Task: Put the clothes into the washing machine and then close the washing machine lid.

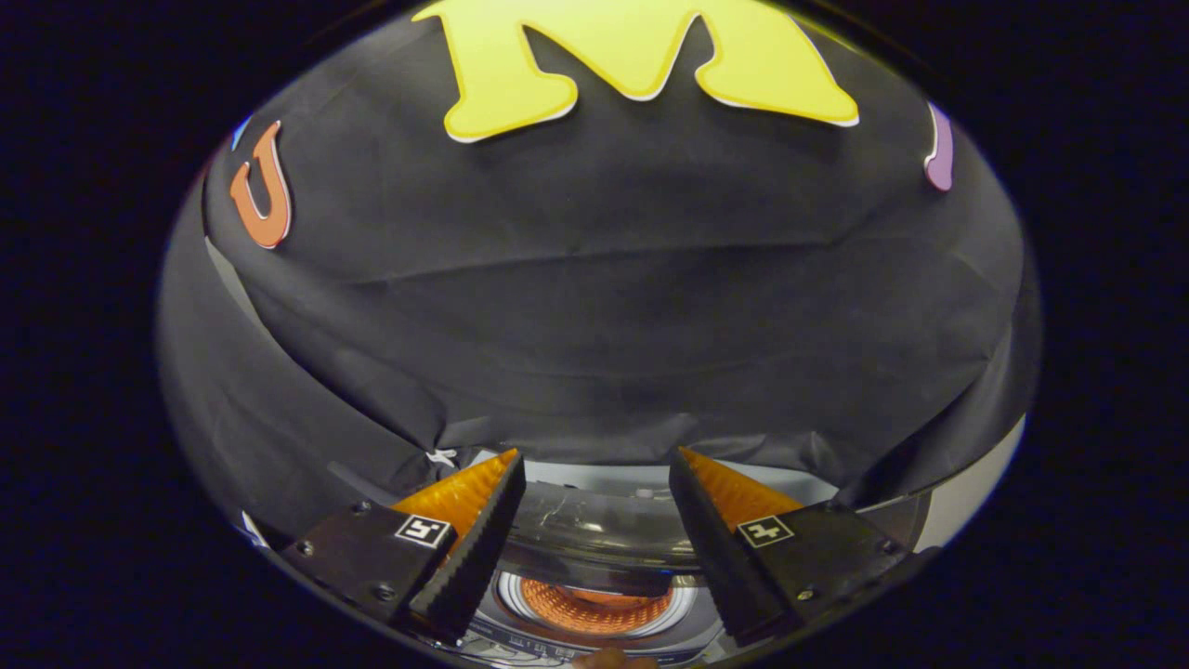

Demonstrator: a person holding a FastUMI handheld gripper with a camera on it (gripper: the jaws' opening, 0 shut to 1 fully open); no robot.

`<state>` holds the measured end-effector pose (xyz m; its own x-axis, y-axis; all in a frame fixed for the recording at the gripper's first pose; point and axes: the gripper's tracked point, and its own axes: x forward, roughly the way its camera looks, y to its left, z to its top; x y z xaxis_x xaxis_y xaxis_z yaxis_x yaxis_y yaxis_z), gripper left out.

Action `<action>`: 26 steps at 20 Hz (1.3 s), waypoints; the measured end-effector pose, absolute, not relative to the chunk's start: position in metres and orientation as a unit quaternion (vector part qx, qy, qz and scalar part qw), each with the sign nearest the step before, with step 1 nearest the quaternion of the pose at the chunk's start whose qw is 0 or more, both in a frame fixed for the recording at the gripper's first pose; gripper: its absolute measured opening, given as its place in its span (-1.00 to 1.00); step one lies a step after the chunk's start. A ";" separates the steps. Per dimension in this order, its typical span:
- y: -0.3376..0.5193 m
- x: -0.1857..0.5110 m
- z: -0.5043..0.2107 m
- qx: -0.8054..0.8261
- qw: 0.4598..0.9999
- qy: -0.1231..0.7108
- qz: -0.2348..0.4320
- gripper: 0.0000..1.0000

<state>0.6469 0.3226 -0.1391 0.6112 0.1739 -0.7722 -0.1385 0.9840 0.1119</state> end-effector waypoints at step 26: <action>0.323 0.648 -0.153 0.009 0.895 0.436 0.097 0.99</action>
